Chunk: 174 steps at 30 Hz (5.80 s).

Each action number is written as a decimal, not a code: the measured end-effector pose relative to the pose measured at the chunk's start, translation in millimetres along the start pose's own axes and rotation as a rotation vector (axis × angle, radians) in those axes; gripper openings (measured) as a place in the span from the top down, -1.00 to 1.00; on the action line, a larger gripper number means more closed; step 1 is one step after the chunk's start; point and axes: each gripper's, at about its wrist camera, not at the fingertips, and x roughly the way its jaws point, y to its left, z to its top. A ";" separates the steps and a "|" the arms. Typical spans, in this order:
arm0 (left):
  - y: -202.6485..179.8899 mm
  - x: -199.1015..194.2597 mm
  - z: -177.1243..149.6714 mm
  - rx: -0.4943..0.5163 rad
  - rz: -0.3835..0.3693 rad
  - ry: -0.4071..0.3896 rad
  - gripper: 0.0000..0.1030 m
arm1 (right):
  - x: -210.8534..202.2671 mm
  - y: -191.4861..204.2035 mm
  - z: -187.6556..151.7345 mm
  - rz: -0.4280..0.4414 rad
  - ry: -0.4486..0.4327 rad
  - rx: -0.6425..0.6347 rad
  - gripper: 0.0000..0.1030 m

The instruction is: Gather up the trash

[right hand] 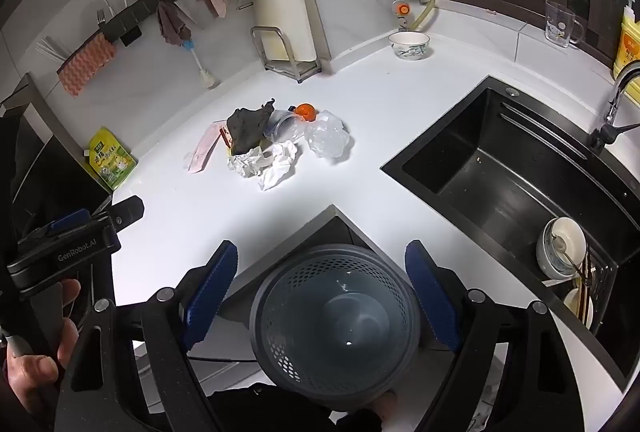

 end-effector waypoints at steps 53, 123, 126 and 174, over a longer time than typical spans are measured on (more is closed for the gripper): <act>7.9 1.7 0.8 0.011 0.021 0.008 -0.88 | 1.9 7.4 5.6 0.012 -0.008 0.003 -0.59; 90.3 115.9 49.9 -0.039 0.051 0.069 -0.88 | 121.0 2.5 65.1 -0.014 0.048 0.049 -0.59; 101.5 146.2 71.9 -0.022 0.041 0.068 -0.88 | 147.5 6.2 84.4 -0.035 0.048 0.063 -0.59; 134.5 367.9 151.9 0.044 -0.063 0.152 -0.88 | 311.6 3.3 159.4 -0.121 0.156 0.039 0.28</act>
